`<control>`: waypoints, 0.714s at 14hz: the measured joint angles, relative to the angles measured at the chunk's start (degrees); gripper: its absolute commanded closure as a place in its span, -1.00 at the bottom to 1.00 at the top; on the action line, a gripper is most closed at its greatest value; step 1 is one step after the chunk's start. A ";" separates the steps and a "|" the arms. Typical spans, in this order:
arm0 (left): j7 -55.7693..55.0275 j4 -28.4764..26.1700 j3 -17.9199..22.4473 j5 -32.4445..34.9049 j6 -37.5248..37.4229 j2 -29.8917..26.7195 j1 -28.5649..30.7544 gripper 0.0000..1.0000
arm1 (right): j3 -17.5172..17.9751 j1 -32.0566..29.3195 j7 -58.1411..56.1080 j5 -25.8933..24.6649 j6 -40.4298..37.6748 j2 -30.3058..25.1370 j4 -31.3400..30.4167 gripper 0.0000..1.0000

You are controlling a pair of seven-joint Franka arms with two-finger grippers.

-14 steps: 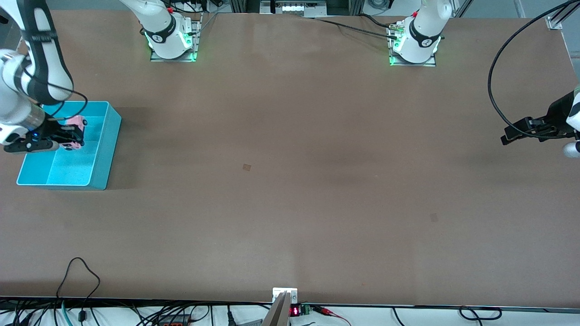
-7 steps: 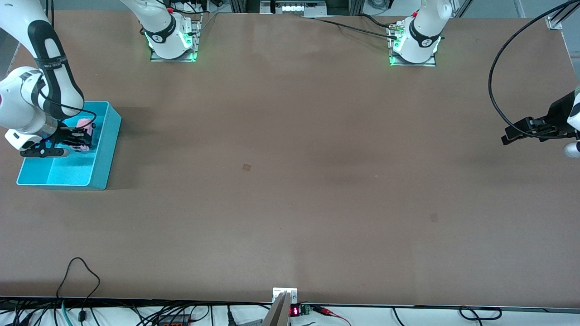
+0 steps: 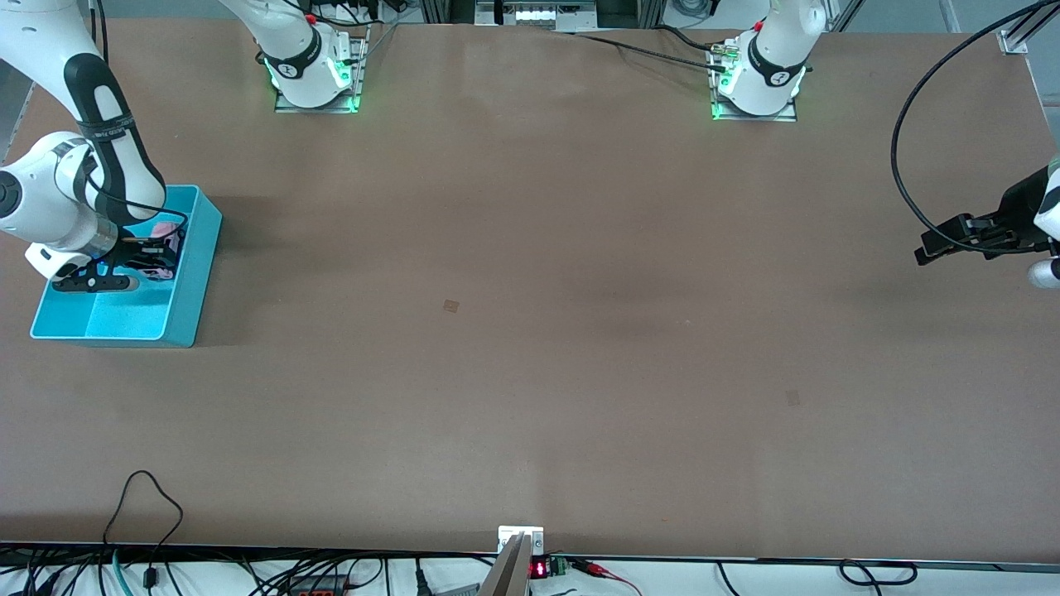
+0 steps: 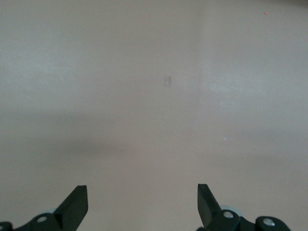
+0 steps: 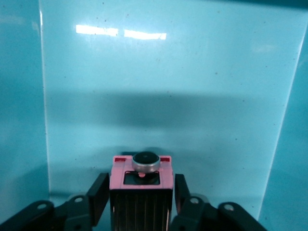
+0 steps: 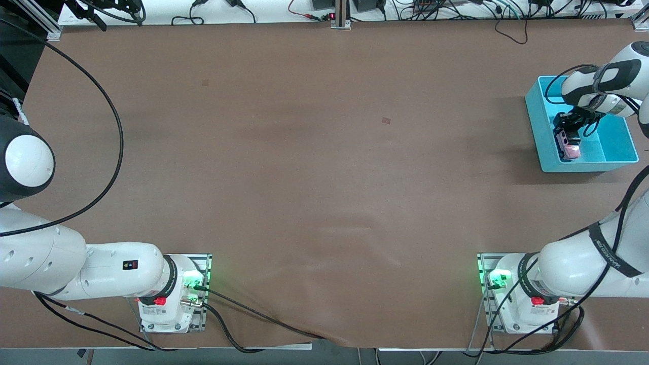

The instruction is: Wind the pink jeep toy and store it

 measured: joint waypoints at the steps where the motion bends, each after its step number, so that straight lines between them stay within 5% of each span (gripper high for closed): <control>1: 0.00 0.00 -0.08 0.00 0.14 0.00 0.00 -1.00 | 0.01 0.00 -0.05 0.00 0.00 0.00 0.20 -1.00; 5: 0.00 0.00 -0.14 0.00 0.63 0.00 0.00 -1.00 | 1.04 0.08 -0.07 0.04 -0.70 -1.56 2.48 -1.00; 10: 0.00 0.00 -0.06 0.00 0.64 0.00 0.07 -1.00 | 4.89 0.44 -0.05 0.20 -14.95 -14.25 9.27 -1.00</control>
